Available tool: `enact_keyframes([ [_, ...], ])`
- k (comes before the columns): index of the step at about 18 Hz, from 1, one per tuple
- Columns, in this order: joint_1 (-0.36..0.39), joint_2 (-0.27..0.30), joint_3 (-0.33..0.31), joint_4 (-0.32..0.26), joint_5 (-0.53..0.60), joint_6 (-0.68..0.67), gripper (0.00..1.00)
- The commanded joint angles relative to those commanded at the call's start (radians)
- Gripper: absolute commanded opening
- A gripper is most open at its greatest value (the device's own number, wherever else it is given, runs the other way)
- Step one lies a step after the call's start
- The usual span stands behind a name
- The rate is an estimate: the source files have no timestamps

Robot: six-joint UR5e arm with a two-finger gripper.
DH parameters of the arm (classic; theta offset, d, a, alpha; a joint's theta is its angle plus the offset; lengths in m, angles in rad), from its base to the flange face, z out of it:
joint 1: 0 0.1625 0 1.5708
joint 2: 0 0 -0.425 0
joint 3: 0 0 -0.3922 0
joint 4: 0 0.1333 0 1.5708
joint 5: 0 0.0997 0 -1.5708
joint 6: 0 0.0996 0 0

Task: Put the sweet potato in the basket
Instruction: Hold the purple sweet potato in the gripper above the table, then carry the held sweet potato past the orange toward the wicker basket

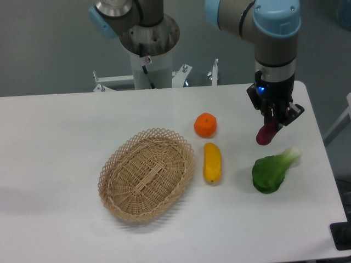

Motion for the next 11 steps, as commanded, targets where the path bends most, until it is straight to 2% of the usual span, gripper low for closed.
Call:
enact_keyframes([
  [3, -0.046, 0.011, -0.017, -0.002, -0.031, -0.124, 0.26],
  [6, -0.119, 0.029, -0.034, 0.005, -0.089, -0.331, 0.26],
  [8, -0.181, 0.041, -0.073, 0.011, -0.092, -0.476, 0.26],
  [10, -0.244, 0.054, -0.130, 0.049, -0.091, -0.583, 0.26],
  [11, -0.273, 0.054, -0.155, 0.086, -0.089, -0.621, 0.26],
])
